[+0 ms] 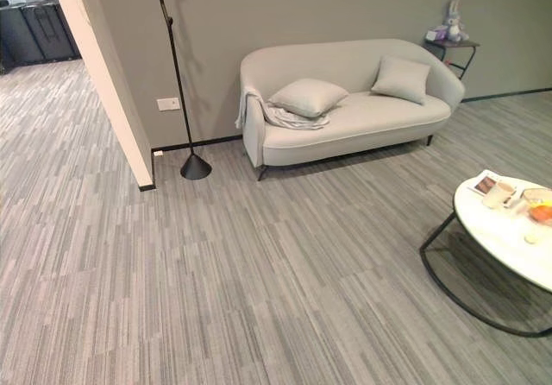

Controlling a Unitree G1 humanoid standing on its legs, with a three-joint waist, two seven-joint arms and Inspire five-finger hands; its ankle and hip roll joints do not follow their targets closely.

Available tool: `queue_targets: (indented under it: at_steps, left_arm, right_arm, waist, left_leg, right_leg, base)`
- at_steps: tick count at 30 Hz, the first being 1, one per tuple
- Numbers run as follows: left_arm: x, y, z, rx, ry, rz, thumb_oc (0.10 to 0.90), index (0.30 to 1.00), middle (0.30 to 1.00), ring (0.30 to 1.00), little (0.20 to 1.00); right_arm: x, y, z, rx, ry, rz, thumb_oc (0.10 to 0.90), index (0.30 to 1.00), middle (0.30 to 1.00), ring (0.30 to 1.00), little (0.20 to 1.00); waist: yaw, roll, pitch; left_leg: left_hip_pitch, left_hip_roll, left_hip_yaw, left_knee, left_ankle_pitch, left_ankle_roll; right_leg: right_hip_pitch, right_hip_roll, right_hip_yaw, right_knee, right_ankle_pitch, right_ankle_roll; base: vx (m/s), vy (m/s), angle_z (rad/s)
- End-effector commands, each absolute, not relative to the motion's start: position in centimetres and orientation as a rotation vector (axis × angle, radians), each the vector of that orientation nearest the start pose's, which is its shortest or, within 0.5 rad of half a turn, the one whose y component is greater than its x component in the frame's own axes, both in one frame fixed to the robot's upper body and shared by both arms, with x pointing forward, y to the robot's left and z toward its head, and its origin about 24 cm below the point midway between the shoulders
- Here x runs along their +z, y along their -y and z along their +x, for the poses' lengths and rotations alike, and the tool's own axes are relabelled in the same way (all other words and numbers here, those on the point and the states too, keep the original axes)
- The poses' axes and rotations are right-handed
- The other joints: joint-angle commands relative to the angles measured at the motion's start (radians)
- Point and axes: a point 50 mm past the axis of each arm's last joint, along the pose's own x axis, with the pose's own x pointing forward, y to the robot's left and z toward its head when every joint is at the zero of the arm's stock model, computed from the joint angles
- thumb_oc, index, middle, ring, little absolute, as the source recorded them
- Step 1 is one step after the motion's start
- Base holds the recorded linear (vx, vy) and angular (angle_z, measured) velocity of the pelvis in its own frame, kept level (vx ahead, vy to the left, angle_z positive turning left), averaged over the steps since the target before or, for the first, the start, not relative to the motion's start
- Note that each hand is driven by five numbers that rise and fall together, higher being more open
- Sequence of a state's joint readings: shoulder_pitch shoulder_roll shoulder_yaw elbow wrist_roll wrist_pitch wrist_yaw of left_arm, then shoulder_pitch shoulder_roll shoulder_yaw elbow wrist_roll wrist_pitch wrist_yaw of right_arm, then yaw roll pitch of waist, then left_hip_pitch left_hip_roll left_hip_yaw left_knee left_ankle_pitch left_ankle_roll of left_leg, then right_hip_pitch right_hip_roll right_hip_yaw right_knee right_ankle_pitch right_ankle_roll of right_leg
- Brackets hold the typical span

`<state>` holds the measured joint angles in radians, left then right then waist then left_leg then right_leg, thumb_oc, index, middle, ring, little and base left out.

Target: Hang the clothes on the sofa on the clothes rack.

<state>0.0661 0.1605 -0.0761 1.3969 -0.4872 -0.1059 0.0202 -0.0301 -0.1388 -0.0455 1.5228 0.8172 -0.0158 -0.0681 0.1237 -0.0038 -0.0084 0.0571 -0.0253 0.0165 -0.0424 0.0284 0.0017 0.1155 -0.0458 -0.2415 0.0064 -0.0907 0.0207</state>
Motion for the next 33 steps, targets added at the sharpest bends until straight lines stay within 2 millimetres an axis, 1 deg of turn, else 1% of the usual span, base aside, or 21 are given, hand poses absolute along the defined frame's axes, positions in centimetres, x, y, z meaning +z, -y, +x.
queue_targets:
  at_steps: [1,8,12,17,20,30,31,32,33]
  left_arm:
    - [-17.7,-19.6,4.5,0.321,-1.308,-0.145,0.800,0.900,0.900,0.900,0.900]
    - [-17.7,-19.3,4.6,0.302,-1.316,-0.143,0.800,0.900,0.900,0.900,0.900]
    - [-17.8,-19.0,4.6,0.232,-1.329,-0.100,0.800,0.900,0.900,0.900,0.900]
    - [-17.7,-18.3,5.4,0.127,-1.310,-0.027,0.800,0.900,0.900,0.900,0.900]
    - [-17.7,-18.2,5.8,0.095,-1.300,0.003,0.800,0.900,0.900,0.900,0.900]
    - [-17.7,-18.4,5.8,0.099,-1.301,0.011,0.800,0.900,0.900,0.900,0.900]
    - [-17.7,-18.4,5.9,0.106,-1.294,0.006,0.800,0.900,0.900,0.900,0.900]
    - [-17.6,-18.5,6.2,0.112,-1.283,0.002,0.800,0.900,0.900,0.900,0.900]
    - [-17.5,-18.5,7.0,0.116,-1.256,0.003,0.800,0.900,0.900,0.900,0.900]
  right_arm:
    - [-17.5,20.9,4.5,-0.756,-1.335,0.495,0.800,0.900,0.900,0.900,0.900]
    - [-17.5,21.0,4.5,-0.737,-1.345,0.471,0.800,0.900,0.900,0.900,0.900]
    - [-17.5,20.9,5.1,-0.654,-1.347,0.405,0.800,0.900,0.900,0.900,0.900]
    - [-17.5,20.7,5.5,-0.556,-1.359,0.319,0.800,0.900,0.900,0.900,0.900]
    - [-17.5,20.6,5.7,-0.515,-1.360,0.285,0.800,0.900,0.900,0.900,0.900]
    - [-17.5,20.6,5.6,-0.474,-1.369,0.249,0.800,0.900,0.900,0.900,0.900]
    - [-17.4,20.7,5.8,-0.470,-1.362,0.245,0.800,0.900,0.900,0.900,0.900]
    - [-17.4,20.7,6.2,-0.469,-1.353,0.243,0.800,0.900,0.900,0.900,0.900]
    - [-17.3,20.6,7.1,-0.461,-1.328,0.239,0.800,0.900,0.900,0.900,0.900]
  waist:
    - [0.017,-0.008,-0.002]
    - [0.015,-0.007,0.000]
    - [0.008,-0.004,-0.001]
    - [-0.001,-0.002,0.001]
    - [-0.004,-0.002,0.001]
    - [0.004,-0.005,0.000]
    - [0.007,-0.005,0.003]
    - [0.009,-0.002,0.012]
    - [0.015,0.008,0.036]
  left_leg:
    - [-0.008,0.044,-0.005,-0.045,0.006,-0.053]
    - [-0.004,0.039,-0.010,-0.045,0.003,-0.050]
    - [0.001,0.034,-0.009,-0.045,-0.004,-0.046]
    - [0.008,0.029,-0.003,-0.045,-0.010,-0.041]
    - [0.010,0.027,0.000,-0.045,-0.015,-0.039]
    - [0.020,0.025,0.002,-0.045,-0.025,-0.034]
    - [0.021,0.025,0.002,-0.045,-0.026,-0.031]
    - [0.021,0.027,0.004,-0.045,-0.027,-0.026]
    - [0.022,0.032,0.006,-0.045,-0.032,-0.011]
  right_leg:
    - [0.004,-0.074,-0.060,-0.094,0.106,0.089]
    - [0.012,-0.077,-0.066,-0.094,0.102,0.090]
    - [0.016,-0.080,-0.068,-0.094,0.102,0.091]
    - [0.020,-0.086,-0.064,-0.094,0.104,0.093]
    - [0.020,-0.090,-0.063,-0.094,0.107,0.095]
    - [0.024,-0.092,-0.061,-0.094,0.108,0.099]
    - [0.023,-0.092,-0.059,-0.086,0.106,0.099]
    - [0.005,-0.094,-0.057,-0.047,0.098,0.097]
    - [-0.058,-0.103,-0.063,0.071,0.087,0.106]
  base:
    - [0.00,0.000,0.00]
    - [0.01,0.006,0.02]
    - [0.01,0.011,0.01]
    - [0.00,0.009,-0.01]
    - [0.01,0.016,-0.02]
    - [0.00,0.007,-0.01]
    - [0.00,0.000,0.00]
    - [-0.05,0.058,-0.01]
    - [-0.05,0.054,-0.08]
